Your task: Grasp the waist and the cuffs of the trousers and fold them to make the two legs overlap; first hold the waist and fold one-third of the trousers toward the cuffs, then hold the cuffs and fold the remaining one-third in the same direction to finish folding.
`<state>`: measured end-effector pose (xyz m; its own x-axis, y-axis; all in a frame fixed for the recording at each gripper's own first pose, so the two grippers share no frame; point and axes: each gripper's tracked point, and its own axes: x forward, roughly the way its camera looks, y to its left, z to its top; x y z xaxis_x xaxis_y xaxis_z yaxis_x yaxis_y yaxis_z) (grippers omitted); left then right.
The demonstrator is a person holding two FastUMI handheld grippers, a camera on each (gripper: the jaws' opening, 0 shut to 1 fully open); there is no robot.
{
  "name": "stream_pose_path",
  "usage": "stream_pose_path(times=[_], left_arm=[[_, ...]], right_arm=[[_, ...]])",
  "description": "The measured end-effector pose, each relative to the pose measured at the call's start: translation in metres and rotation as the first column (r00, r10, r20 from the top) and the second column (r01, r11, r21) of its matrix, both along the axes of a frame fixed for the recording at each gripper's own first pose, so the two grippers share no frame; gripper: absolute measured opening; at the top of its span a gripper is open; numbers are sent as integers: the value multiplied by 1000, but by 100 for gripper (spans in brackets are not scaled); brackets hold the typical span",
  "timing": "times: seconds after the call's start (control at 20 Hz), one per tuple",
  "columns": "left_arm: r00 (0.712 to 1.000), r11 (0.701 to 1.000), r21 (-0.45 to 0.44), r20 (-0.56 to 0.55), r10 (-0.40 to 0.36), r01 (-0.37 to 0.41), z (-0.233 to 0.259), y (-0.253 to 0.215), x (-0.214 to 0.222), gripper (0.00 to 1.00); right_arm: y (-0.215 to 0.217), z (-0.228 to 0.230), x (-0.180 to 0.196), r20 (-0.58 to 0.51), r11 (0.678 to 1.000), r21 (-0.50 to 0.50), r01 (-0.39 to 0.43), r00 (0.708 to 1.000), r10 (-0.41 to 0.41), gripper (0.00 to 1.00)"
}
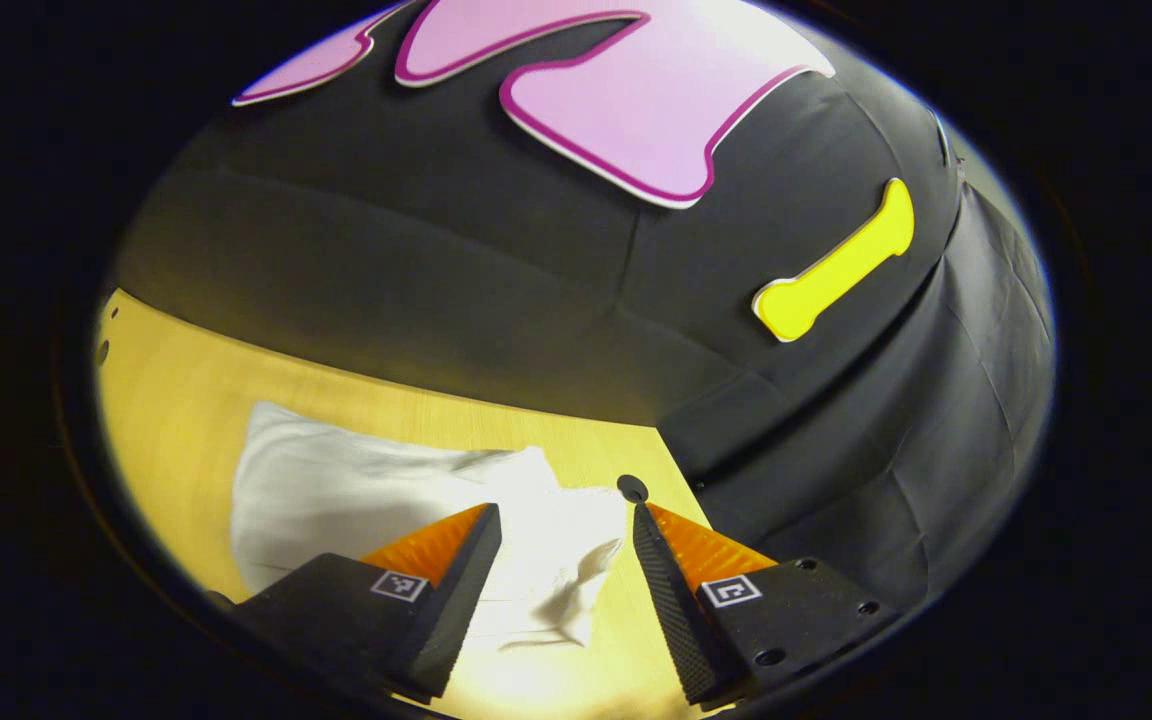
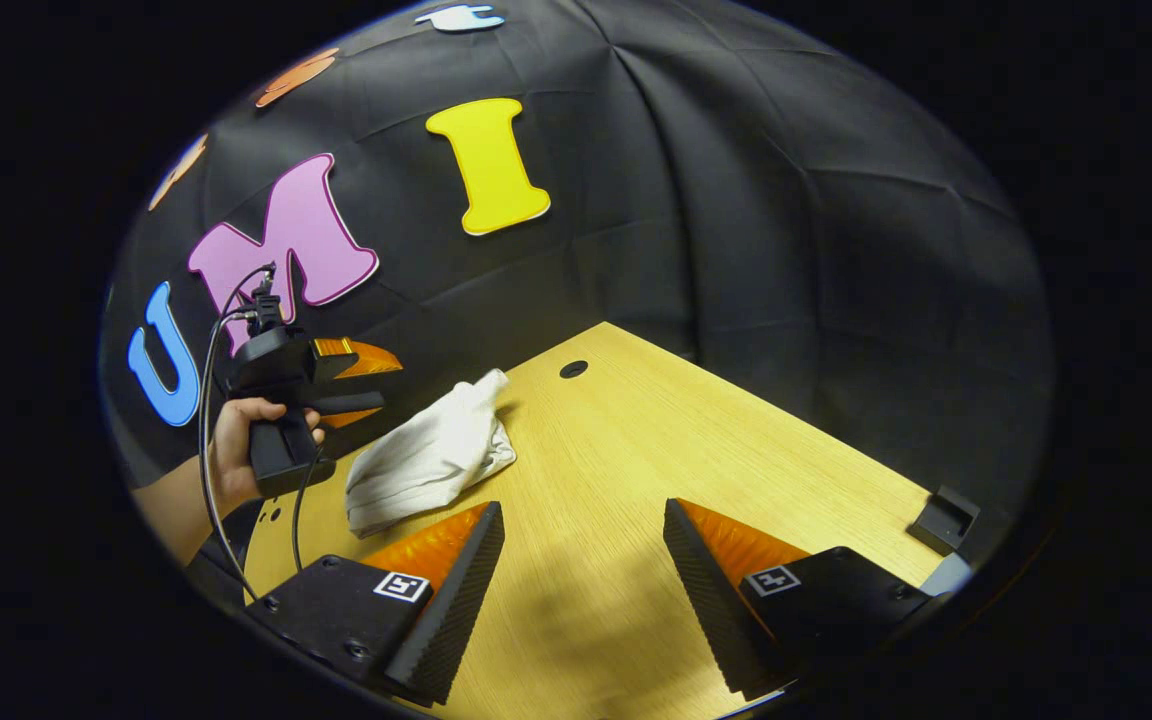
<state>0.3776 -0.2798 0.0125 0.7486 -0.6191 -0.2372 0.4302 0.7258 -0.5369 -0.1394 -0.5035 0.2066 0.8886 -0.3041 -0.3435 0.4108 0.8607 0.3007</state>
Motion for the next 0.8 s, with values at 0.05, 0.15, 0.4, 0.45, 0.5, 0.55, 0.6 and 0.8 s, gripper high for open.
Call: stream_pose_path(times=[0.05, 0.15, 0.4, 0.45, 0.5, 0.55, 0.6, 0.8], left_arm=[[999, 999, 20, 21, 26, -26, 7, 15, -5, 87], [994, 995, 61, 76, 77, -82, 18, 47, -18, 97], [953, 960, 138, 216, 212, -245, 57, 149, -65, 97], [942, 953, 132, 236, 237, -272, 64, 169, -78, 97], [932, 947, 121, 253, 259, -296, 72, 190, -94, 97], [922, 941, 110, 265, 283, -321, 76, 212, -109, 97], [913, 935, 103, 278, 300, -339, 78, 232, -126, 97], [873, 906, 102, 332, 358, -411, 76, 309, -199, 97]], right_arm=[[2, 6, -2, 6, 1000, -5, -5, 1000, 5, 98], [7, 21, -7, 21, 1000, -19, -16, 1000, 17, 98], [27, 62, -9, 71, 997, -56, -55, 996, 59, 98], [32, 70, -11, 80, 995, -71, -63, 994, 69, 98], [39, 77, -12, 89, 994, -85, -70, 993, 78, 98], [45, 85, -15, 95, 992, -100, -76, 992, 85, 98], [50, 90, -22, 99, 990, -115, -76, 991, 87, 98], [84, 112, -50, 116, 981, -165, -103, 986, 123, 98]])
